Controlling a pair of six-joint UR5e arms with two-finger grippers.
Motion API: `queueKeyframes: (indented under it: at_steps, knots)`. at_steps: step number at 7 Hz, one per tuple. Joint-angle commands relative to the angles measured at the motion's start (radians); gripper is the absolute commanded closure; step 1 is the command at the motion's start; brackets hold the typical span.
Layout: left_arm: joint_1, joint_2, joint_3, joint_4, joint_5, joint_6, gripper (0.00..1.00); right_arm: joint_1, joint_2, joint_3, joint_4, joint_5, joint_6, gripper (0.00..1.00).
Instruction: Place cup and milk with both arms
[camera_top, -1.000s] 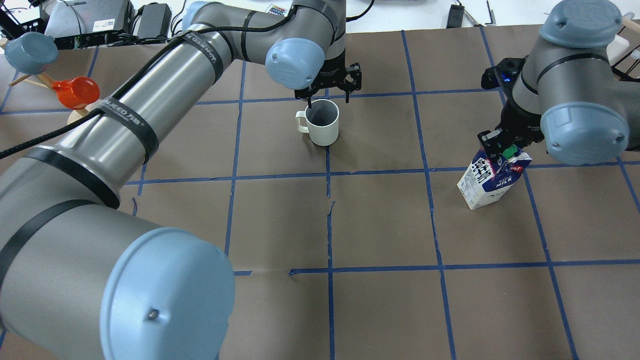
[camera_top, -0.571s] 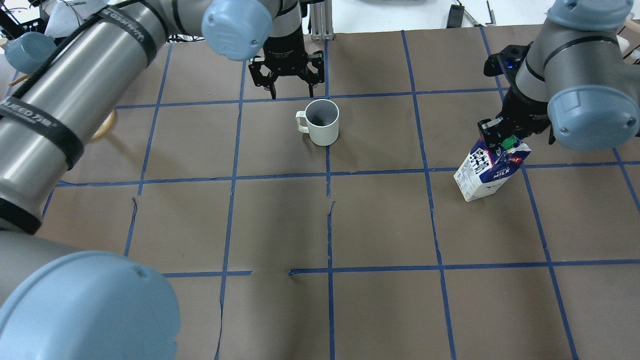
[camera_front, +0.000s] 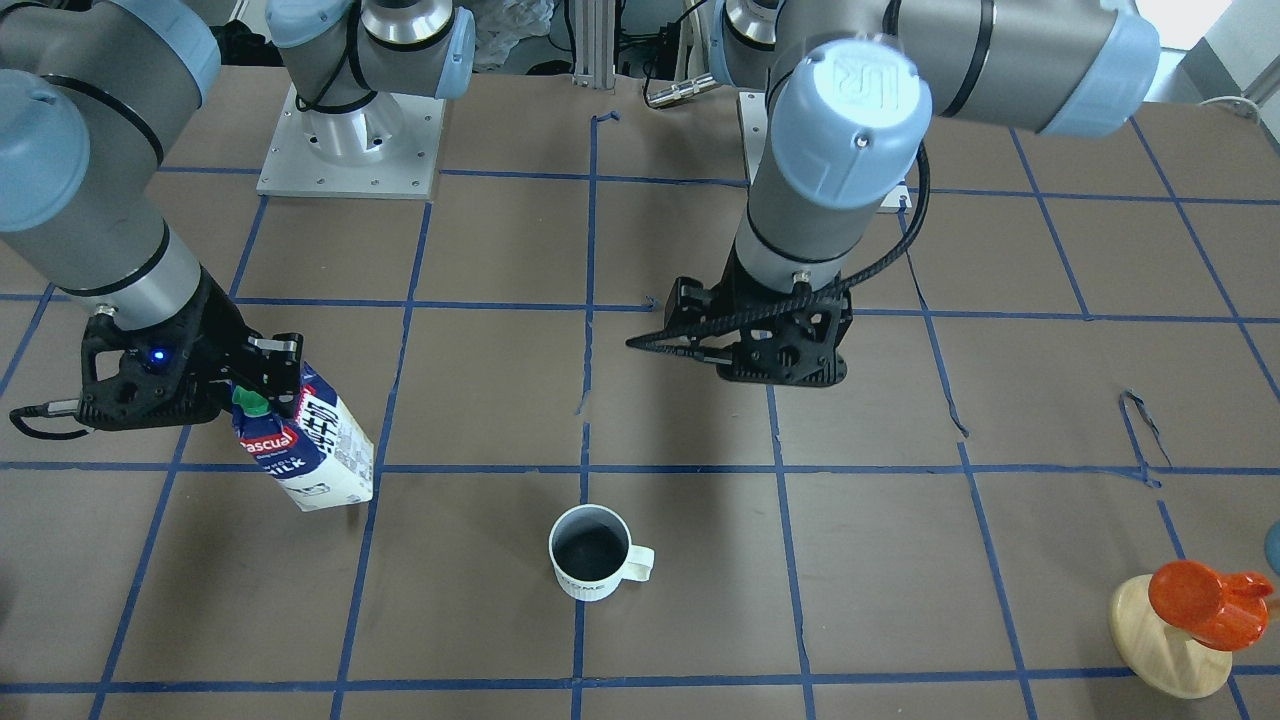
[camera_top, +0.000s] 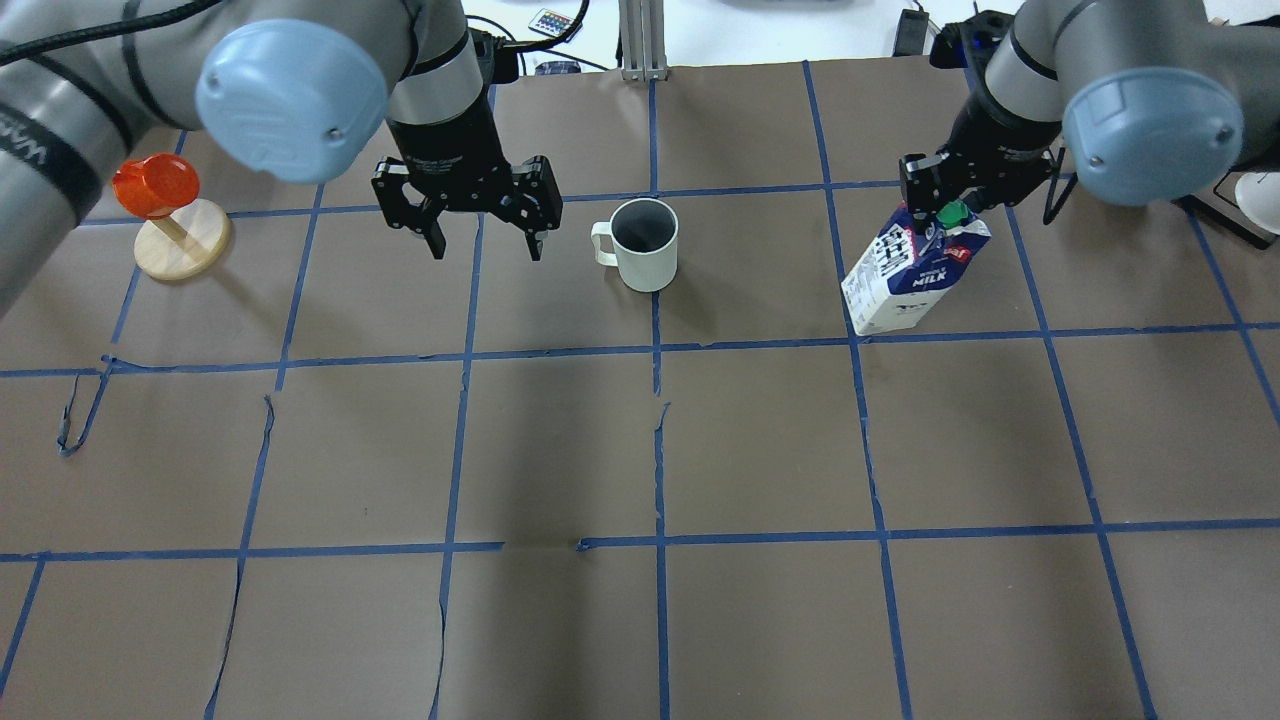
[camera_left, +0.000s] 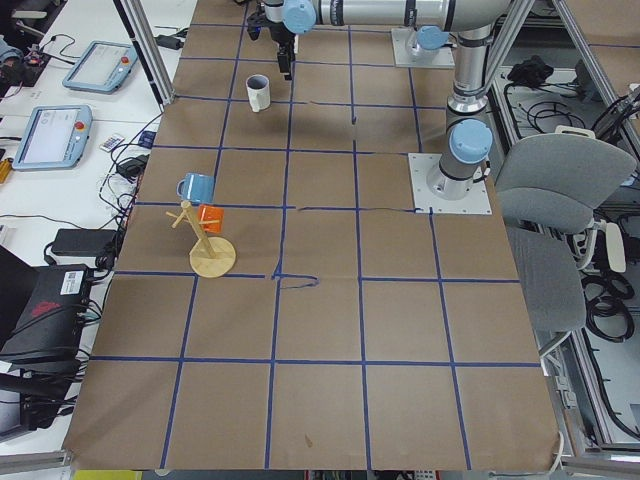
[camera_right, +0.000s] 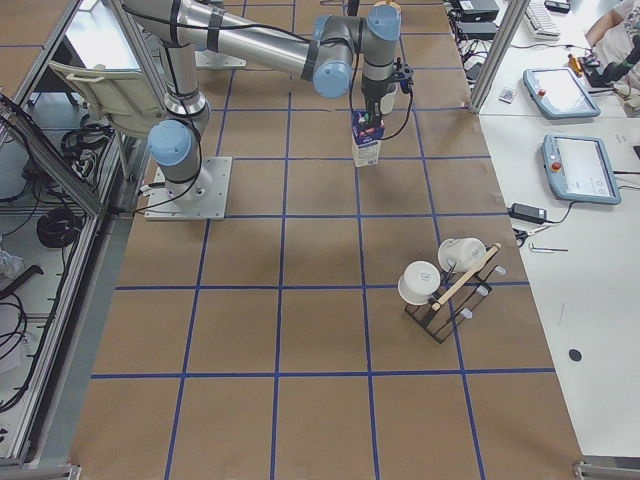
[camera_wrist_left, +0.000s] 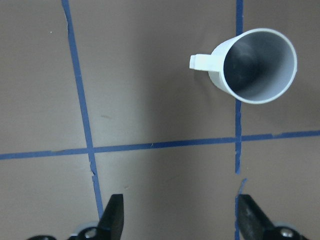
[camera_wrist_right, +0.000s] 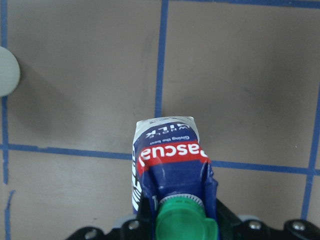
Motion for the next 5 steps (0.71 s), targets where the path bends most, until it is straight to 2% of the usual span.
queueKeyframes:
  at_steps: [1, 3, 5]
  knots:
    - [0.066, 0.103, -0.074, -0.002, -0.002, 0.012, 0.00, 0.125, 0.133, -0.164, 0.026, -0.034, 0.128, 0.65]
    - [0.120, 0.120, -0.053, 0.002, -0.003, 0.089, 0.00, 0.187, 0.209, -0.244, 0.017, -0.037, 0.202, 0.64]
    - [0.134, 0.117, -0.057, 0.035, -0.010, 0.089, 0.00, 0.236, 0.272, -0.304, 0.014, -0.039, 0.248, 0.63]
